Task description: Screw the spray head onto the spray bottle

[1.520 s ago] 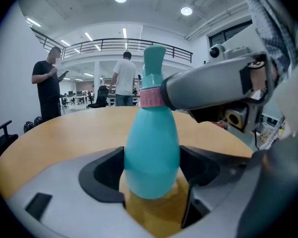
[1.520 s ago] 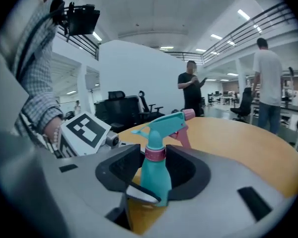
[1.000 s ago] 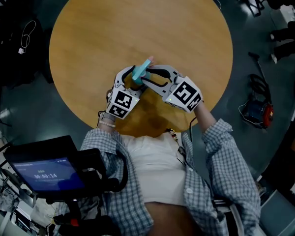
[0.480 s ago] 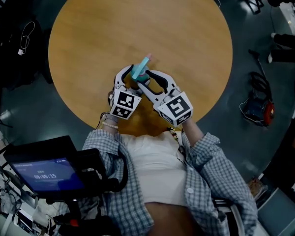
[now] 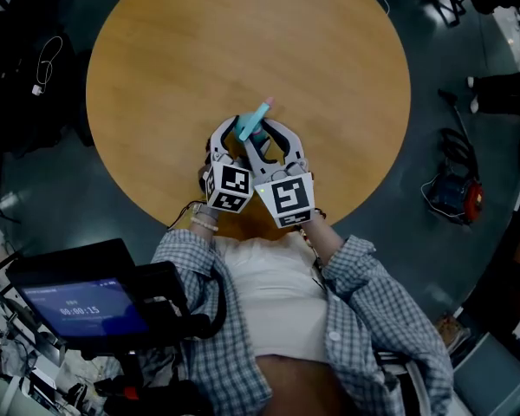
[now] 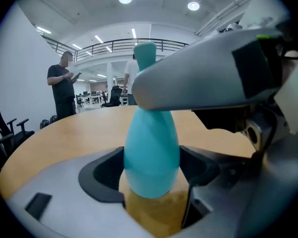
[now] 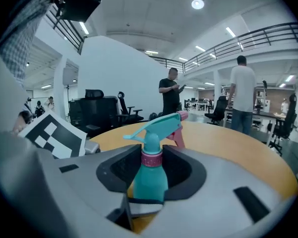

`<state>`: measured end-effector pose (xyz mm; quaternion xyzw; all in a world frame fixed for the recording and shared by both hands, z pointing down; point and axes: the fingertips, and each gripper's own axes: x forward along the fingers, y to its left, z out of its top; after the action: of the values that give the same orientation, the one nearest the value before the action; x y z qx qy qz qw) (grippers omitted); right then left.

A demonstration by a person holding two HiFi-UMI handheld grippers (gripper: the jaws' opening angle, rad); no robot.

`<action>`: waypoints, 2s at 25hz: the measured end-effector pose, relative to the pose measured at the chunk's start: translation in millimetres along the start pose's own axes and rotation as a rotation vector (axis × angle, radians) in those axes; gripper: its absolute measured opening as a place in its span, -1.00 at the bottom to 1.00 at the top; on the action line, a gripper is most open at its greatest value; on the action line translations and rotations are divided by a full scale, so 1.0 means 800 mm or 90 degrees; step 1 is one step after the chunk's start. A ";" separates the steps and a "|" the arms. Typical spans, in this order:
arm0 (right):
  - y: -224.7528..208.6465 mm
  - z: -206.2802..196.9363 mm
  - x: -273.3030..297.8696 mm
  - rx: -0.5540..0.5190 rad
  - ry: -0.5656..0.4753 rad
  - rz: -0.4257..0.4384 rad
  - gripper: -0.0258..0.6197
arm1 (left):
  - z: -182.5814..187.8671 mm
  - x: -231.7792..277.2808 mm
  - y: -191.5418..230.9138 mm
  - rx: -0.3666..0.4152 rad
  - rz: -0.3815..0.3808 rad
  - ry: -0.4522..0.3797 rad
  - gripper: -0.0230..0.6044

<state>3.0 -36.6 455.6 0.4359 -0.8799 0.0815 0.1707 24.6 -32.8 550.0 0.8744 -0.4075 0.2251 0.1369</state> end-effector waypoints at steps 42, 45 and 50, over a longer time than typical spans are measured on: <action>-0.068 -0.102 -0.073 0.143 0.057 -0.056 -0.94 | -0.036 -0.101 0.048 -0.116 0.057 -0.032 -0.91; -0.067 -0.103 -0.073 0.127 0.060 -0.055 -0.94 | -0.037 -0.098 0.044 -0.113 0.048 -0.030 -0.91; -0.064 -0.104 -0.071 0.122 0.063 -0.045 -0.94 | -0.036 -0.097 0.042 -0.112 0.045 -0.036 -0.91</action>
<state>94.3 -1.4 511.2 0.4767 -0.8426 0.1804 0.1740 -53.4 8.4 537.5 0.8502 -0.4598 0.1684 0.1933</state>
